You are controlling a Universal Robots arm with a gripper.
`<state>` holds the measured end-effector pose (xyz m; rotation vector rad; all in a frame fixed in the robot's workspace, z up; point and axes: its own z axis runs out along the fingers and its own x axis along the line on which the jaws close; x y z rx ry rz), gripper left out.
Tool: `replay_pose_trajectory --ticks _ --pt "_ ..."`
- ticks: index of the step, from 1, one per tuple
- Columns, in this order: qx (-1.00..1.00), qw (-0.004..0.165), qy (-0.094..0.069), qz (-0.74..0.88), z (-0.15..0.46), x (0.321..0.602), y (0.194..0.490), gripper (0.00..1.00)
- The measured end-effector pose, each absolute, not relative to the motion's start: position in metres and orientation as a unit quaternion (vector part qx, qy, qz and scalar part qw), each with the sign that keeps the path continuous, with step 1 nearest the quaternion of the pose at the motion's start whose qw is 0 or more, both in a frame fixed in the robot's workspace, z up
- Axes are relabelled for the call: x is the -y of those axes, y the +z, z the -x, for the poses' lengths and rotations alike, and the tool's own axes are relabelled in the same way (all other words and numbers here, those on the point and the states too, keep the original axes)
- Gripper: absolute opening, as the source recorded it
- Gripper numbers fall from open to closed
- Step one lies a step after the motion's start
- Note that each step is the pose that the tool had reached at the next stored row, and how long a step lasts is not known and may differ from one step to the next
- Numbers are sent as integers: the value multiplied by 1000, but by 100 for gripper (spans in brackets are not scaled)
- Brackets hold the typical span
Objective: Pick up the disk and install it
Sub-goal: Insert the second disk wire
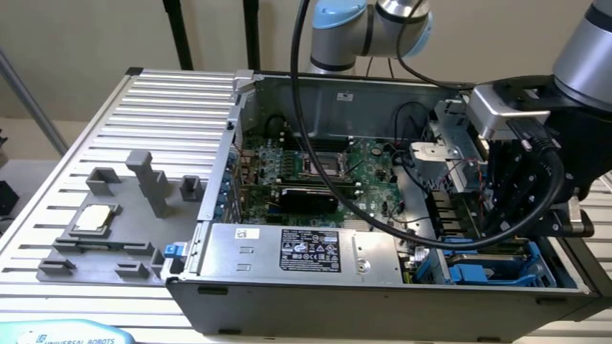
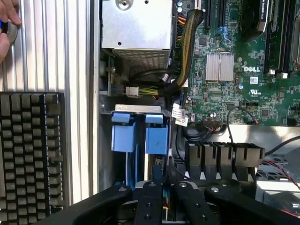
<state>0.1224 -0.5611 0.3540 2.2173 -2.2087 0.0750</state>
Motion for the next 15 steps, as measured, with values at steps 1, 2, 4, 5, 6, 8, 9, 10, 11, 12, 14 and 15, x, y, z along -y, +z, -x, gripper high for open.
replay_pose_trajectory --ticks 1,2,4,5,6,8,9,10,11,12,14,15 --pt "705 4 25 -709 -122 561 353 16" --pt "705 3 25 -709 -122 561 351 16" --pt "705 2 26 -709 -122 562 350 16" --pt "705 1 27 -709 -122 562 350 16" --pt "705 1 27 -709 -121 562 350 16" --pt "704 0 28 -709 -121 562 349 16" --pt "704 0 28 -709 -121 562 349 16" --pt "704 -1 29 -709 -121 562 348 16" --pt "704 -2 29 -709 -120 562 348 16" --pt "705 -2 30 -709 -120 562 348 16" --pt "704 -4 32 -709 -120 562 347 16" --pt "704 -5 33 -709 -120 562 347 16"
